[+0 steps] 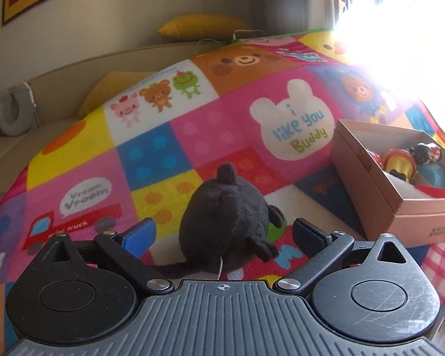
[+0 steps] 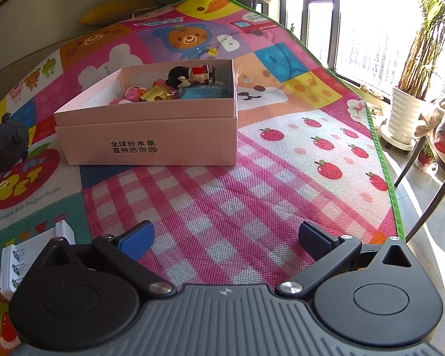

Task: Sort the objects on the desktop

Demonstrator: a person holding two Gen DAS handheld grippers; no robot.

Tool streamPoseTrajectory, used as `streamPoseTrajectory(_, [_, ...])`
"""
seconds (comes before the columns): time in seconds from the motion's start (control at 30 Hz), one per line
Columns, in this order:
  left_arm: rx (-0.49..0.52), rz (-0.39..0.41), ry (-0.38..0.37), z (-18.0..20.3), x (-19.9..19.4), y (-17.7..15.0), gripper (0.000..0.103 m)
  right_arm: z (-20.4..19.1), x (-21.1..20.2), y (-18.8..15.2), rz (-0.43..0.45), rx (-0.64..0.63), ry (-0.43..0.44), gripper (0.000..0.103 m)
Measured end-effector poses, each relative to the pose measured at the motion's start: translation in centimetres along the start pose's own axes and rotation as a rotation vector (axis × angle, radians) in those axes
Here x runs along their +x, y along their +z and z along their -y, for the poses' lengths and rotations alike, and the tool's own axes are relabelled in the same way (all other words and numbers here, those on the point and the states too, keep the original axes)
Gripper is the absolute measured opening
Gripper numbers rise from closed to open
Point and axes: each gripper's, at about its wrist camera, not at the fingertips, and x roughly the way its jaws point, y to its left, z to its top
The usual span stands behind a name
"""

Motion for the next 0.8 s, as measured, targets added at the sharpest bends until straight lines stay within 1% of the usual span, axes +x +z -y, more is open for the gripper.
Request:
streamPoseTrajectory(0.07, [-0.011, 0.004, -0.010, -0.3, 0.3, 0.1, 0.101, 0.1, -0.1, 0.0, 0.003, 0.003, 0.004, 0.103])
streamPoseTrajectory(0.2, [0.009, -0.005, 0.032, -1.1, 1.7, 0.6, 0.102, 0.4, -0.2, -0.2, 0.017, 0.028, 0.027, 0.103])
streamPoseTrajectory(0.3, [-0.013, -0.019, 0.020, -1.7, 2.9, 1.1, 0.103, 0.3, -0.1, -0.1, 0.015, 0.024, 0.021, 0.103])
streamPoseTrajectory(0.43, [-0.024, -0.048, 0.002, -1.2, 4.1, 1.6, 0.102, 0.7, -0.2, -0.1, 0.024, 0.041, 0.036, 0.103])
streamPoseTrajectory(0.57, [-0.039, -0.069, -0.054, -0.3, 5.0, 1.8, 0.102, 0.7, -0.3, -0.1, 0.024, 0.040, 0.035, 0.103])
streamPoseTrajectory(0.7, [-0.051, -0.070, -0.038, 0.3, 5.9, 2.2, 0.101, 0.8, -0.3, -0.1, 0.027, 0.044, 0.039, 0.103])
streamPoseTrajectory(0.77, [-0.055, -0.069, -0.027, 0.4, 6.1, 2.4, 0.087, 0.9, -0.3, -0.2, 0.030, 0.048, 0.043, 0.103])
streamPoseTrajectory(0.8, [-0.050, -0.069, -0.014, 0.5, 6.2, 2.4, 0.073, 0.9, -0.3, -0.2, 0.033, 0.049, 0.045, 0.103])
